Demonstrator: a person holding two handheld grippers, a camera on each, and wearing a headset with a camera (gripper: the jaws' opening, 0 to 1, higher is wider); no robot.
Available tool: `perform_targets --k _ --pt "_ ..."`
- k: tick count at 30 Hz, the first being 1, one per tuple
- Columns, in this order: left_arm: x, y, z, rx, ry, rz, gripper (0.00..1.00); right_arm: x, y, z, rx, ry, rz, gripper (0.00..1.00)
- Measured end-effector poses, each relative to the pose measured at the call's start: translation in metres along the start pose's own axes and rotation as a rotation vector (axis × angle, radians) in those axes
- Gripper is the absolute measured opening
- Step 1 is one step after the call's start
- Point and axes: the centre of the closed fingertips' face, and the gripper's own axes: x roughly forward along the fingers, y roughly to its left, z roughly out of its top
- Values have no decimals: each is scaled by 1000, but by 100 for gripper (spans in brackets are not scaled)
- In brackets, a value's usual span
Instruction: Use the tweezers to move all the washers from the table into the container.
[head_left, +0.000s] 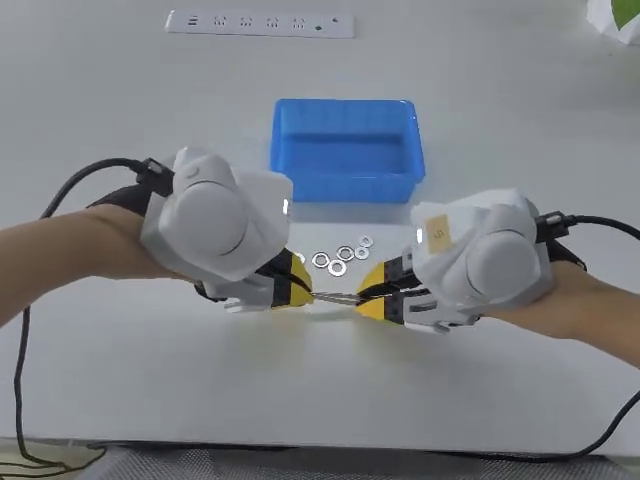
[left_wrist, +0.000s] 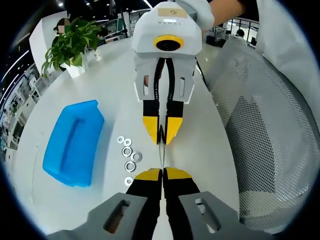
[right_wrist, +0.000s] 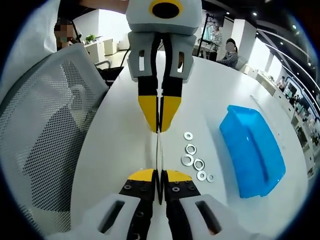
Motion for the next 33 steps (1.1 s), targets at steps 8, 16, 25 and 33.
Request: perform_targets --k 8,16,25,33 --pt "-9 2 13 63 19 13 3 -4 -1 5 -13 -48 -27 7" --pt "-14 0 31 106 28 6 3 -12 -2 7 8 -131 -43 7" --pt "-11 -6 71 143 -48 -5 4 -28 0 3 46 -218 -61 7" --pt "-2 -7 93 156 -113 -6 4 -34 -1 -1 31 -220 -58 7"
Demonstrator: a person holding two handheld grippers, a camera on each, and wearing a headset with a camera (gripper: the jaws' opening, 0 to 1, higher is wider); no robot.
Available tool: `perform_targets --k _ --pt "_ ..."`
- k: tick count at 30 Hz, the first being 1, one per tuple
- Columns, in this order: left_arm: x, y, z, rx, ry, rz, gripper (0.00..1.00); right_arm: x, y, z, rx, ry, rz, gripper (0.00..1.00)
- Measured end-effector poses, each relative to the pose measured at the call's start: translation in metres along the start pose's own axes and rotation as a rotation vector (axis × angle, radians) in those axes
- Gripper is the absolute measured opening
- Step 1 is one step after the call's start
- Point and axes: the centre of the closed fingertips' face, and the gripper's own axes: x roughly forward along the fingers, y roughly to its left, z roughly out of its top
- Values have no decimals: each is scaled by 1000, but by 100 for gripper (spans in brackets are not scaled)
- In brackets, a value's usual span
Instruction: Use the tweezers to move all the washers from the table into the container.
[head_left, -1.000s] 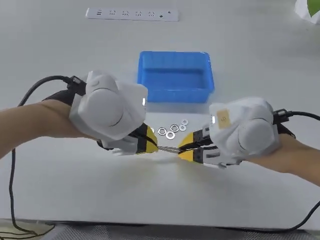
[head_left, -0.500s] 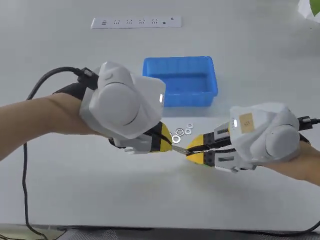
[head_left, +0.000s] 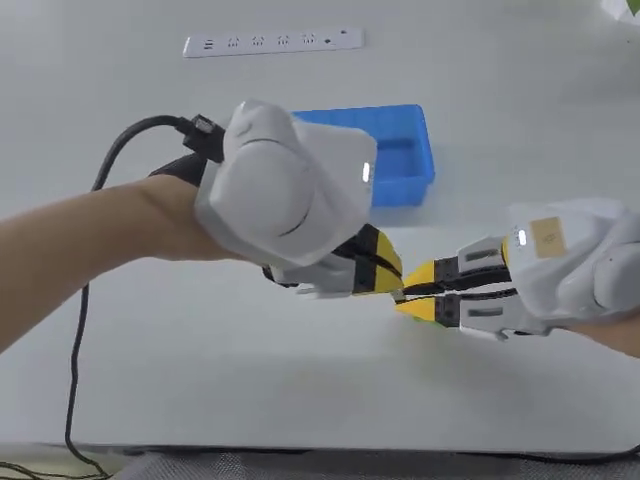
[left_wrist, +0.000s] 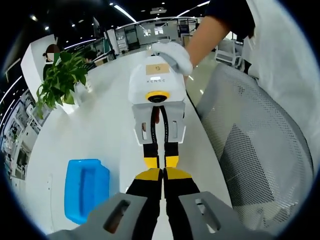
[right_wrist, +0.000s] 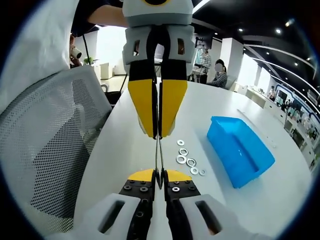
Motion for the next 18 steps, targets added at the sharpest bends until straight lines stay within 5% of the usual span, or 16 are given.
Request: perform_targets --k 13,18 --pt "11 5 15 -48 -116 32 4 -3 0 -3 -1 15 5 8" --pt "13 -2 16 -46 -139 -5 5 -2 1 -4 -6 26 17 7"
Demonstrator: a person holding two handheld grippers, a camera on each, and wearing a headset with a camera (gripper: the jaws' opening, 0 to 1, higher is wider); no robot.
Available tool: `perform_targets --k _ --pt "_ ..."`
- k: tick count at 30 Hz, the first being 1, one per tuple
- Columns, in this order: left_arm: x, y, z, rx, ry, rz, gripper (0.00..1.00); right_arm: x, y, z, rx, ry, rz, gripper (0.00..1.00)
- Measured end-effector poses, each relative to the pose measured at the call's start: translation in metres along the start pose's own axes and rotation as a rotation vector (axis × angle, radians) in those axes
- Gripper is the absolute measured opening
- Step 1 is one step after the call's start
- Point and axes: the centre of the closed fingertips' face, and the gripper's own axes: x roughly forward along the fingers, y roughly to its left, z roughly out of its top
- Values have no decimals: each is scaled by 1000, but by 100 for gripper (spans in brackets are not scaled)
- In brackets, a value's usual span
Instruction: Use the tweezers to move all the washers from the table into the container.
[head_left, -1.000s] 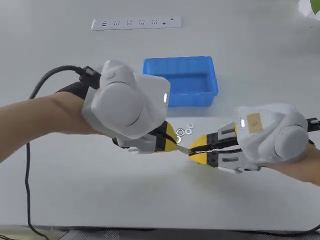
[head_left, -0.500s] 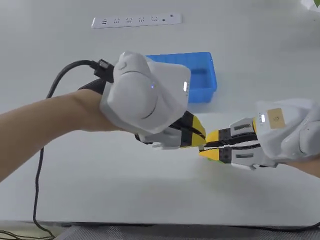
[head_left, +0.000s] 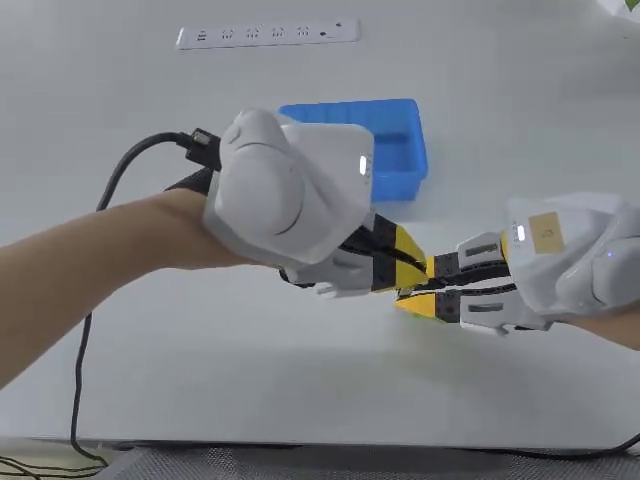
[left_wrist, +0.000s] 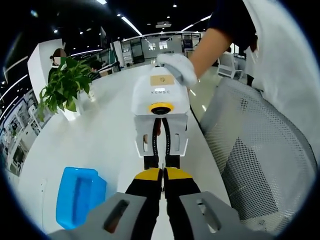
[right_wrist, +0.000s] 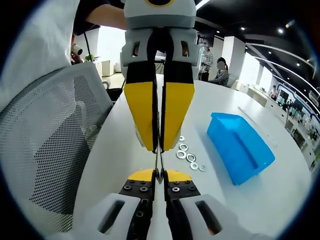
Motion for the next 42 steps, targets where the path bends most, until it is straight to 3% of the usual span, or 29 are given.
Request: perform_targets --k 1,2,3,6,18,26,32,37,42 --pt "0 0 -1 5 11 0 5 0 1 0 -11 1 4 7" --pt "0 -1 -5 78 36 -2 6 1 0 1 -17 6 3 7" --pt "1 -3 -6 78 39 -14 6 1 1 1 -18 9 6 7" --pt "-1 1 -7 45 25 0 6 2 -2 -1 -9 4 14 7" --pt "-6 4 -8 20 8 21 6 0 -1 -1 3 -3 18 7" --pt "-3 5 -1 27 -26 42 7 -1 0 0 9 -3 14 7" --pt "-5 4 -2 24 -26 51 5 0 0 1 6 -3 16 7" --pt "-8 4 -5 -37 -29 52 5 2 2 2 -12 7 14 7" --pt "-15 5 -8 -43 -36 54 5 6 0 8 -1 2 -5 8"
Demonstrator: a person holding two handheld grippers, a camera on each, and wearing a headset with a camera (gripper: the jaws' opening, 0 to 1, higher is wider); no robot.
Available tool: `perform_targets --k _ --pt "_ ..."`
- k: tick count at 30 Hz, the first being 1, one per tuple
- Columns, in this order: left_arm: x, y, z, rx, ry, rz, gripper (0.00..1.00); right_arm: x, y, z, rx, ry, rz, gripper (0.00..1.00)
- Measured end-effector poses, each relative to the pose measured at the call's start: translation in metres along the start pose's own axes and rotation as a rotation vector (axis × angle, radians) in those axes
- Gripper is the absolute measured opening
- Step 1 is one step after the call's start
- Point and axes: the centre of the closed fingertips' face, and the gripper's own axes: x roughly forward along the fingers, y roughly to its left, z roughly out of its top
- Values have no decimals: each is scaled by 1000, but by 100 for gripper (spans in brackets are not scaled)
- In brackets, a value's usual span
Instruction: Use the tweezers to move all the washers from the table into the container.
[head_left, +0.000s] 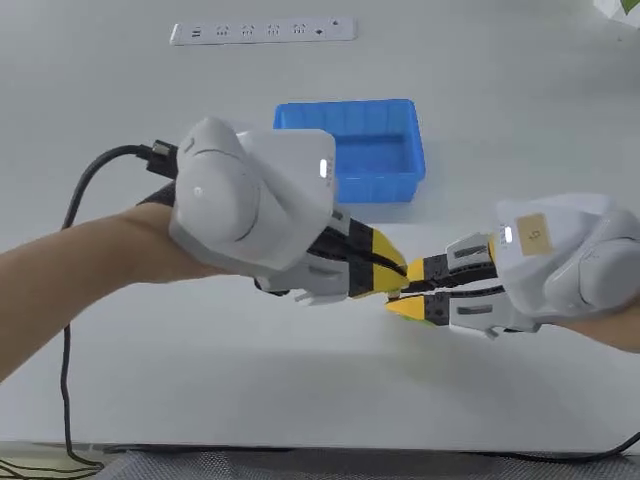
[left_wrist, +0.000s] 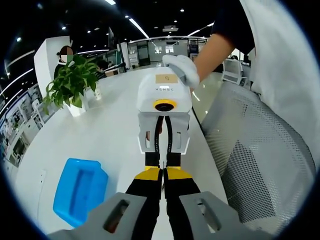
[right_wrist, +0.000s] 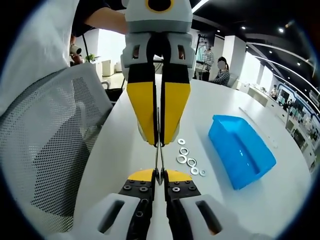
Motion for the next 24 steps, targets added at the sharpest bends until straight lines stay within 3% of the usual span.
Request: perform_targets --k 11,14,19,24 --pt "-30 4 -10 -36 -13 18 5 18 -3 22 16 -21 -10 12" --pt "-38 4 -12 -50 -25 35 5 20 -5 24 40 -39 -19 24" --pt "-49 9 -21 -65 -18 73 5 20 -4 23 52 -35 -21 26" --pt "-54 20 -20 -70 -36 101 5 17 -6 15 80 -22 -19 30"
